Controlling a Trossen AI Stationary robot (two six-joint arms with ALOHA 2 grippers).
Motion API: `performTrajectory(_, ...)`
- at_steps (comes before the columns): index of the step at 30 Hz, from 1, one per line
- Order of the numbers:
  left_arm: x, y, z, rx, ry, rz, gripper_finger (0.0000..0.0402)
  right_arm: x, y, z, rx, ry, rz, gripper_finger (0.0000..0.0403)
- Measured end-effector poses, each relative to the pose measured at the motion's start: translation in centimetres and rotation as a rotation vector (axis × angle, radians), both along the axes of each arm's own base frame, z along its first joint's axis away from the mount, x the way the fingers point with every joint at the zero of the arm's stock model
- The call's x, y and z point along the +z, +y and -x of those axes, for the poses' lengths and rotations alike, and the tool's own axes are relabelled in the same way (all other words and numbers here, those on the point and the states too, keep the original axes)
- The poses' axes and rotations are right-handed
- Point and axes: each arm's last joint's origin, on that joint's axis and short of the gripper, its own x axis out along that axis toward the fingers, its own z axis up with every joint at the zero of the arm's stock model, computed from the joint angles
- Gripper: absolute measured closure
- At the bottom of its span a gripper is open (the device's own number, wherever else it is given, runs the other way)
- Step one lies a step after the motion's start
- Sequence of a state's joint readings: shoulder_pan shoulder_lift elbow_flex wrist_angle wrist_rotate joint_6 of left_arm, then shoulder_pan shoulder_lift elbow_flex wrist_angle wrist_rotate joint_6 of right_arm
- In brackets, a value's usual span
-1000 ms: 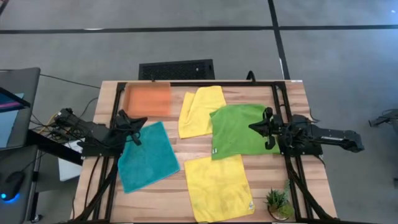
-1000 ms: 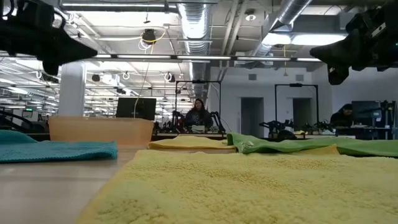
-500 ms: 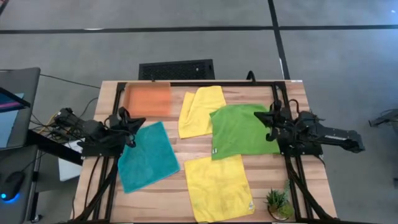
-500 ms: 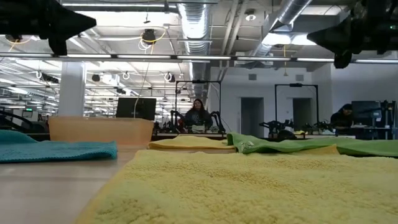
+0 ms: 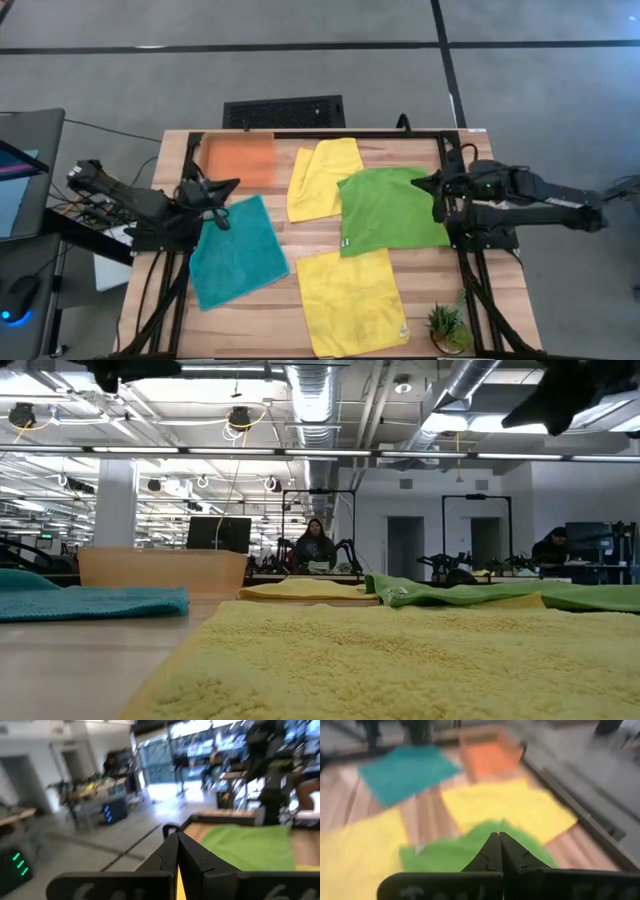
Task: Fold microfiber towels
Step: Fold the green microfiber towel
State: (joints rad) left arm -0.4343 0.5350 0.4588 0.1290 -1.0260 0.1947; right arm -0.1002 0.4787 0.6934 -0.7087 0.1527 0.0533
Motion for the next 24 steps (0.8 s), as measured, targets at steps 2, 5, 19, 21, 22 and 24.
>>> performTrajectory(2, 0.6, -0.1, -1.4, 0.046, 0.010, 0.059, 0.0401, 0.7, 0.2, -0.1, 0.025, 0.091, -0.040, 0.0399)
performTrajectory(5, 1.3, 0.1, -4.0, 0.061, 0.063, 0.126, 0.0401, 1.7, 0.5, 0.0, 0.030, 0.192, -0.129, 0.0398)
performTrajectory(19, 0.0, 4.8, -15.6, -0.314, 0.572, 0.333, 0.0401, 1.9, 2.1, 1.9, 0.228, 0.514, -0.369, 0.0397)
performTrajectory(21, -0.8, 5.1, -17.0, -0.352, 0.604, 0.354, 0.0401, 1.7, 2.3, 2.0, 0.222, 0.551, -0.389, 0.0397)
performTrajectory(22, -1.2, 5.2, -17.6, -0.364, 0.624, 0.368, 0.0401, 1.7, 2.4, 2.0, 0.211, 0.568, -0.403, 0.0397)
performTrajectory(24, -1.7, 5.3, -18.8, -0.396, 0.644, 0.390, 0.0401, 1.5, 2.5, 1.9, 0.164, 0.602, -0.452, 0.0397)
